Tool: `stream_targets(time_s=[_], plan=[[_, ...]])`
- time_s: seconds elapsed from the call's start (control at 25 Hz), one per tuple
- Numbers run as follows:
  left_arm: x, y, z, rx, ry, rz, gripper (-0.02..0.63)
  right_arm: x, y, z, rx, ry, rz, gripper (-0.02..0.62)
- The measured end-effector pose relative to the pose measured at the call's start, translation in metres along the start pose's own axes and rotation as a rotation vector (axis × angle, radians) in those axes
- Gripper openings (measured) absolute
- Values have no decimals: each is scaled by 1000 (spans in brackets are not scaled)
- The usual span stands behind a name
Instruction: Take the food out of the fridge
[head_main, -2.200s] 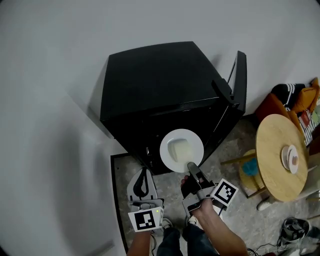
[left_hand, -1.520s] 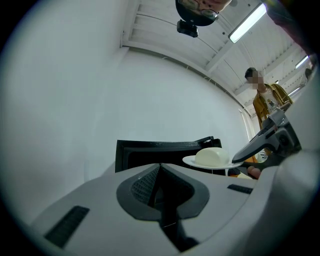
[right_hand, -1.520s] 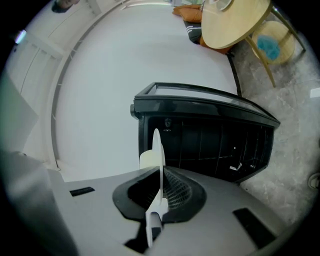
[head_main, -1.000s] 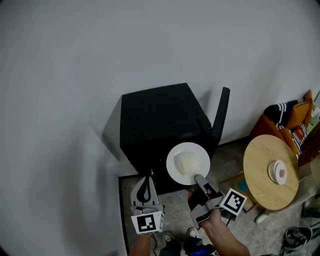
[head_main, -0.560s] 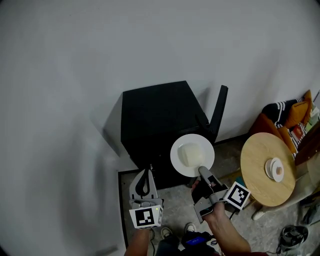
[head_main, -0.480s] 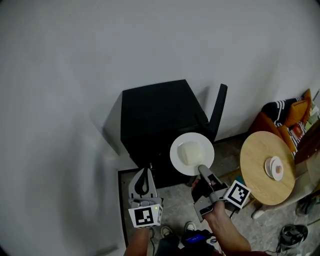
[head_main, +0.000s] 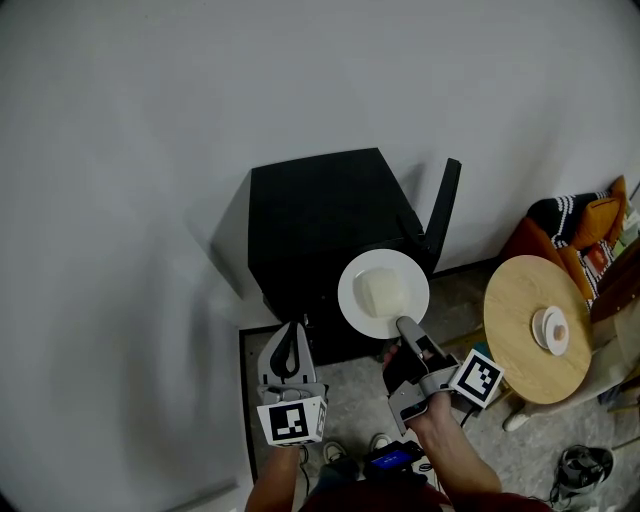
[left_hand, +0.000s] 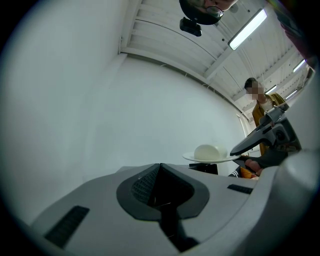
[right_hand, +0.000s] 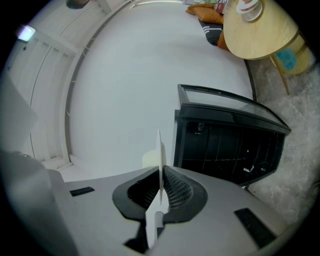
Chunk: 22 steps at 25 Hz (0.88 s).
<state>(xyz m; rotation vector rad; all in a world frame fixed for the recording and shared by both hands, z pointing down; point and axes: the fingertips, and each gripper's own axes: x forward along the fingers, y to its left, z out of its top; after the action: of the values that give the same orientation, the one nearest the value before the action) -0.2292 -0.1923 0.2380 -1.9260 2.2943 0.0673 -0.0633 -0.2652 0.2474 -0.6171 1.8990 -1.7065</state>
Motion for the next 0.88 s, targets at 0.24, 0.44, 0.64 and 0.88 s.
stream_targets(time_s=[0.24, 0.44, 0.64, 0.88], plan=[[-2, 0, 6, 6, -9, 0, 14, -1, 3, -3, 3, 6, 5, 31], [-2, 0, 9, 10, -16, -3, 14, 2, 5, -5, -2, 9, 10, 31], [-2, -1, 13, 16, -22, -9, 13, 2, 7, -6, -8, 12, 8, 31], [-3, -1, 15, 17, -30, -7, 14, 1, 6, -9, -13, 18, 5, 31]])
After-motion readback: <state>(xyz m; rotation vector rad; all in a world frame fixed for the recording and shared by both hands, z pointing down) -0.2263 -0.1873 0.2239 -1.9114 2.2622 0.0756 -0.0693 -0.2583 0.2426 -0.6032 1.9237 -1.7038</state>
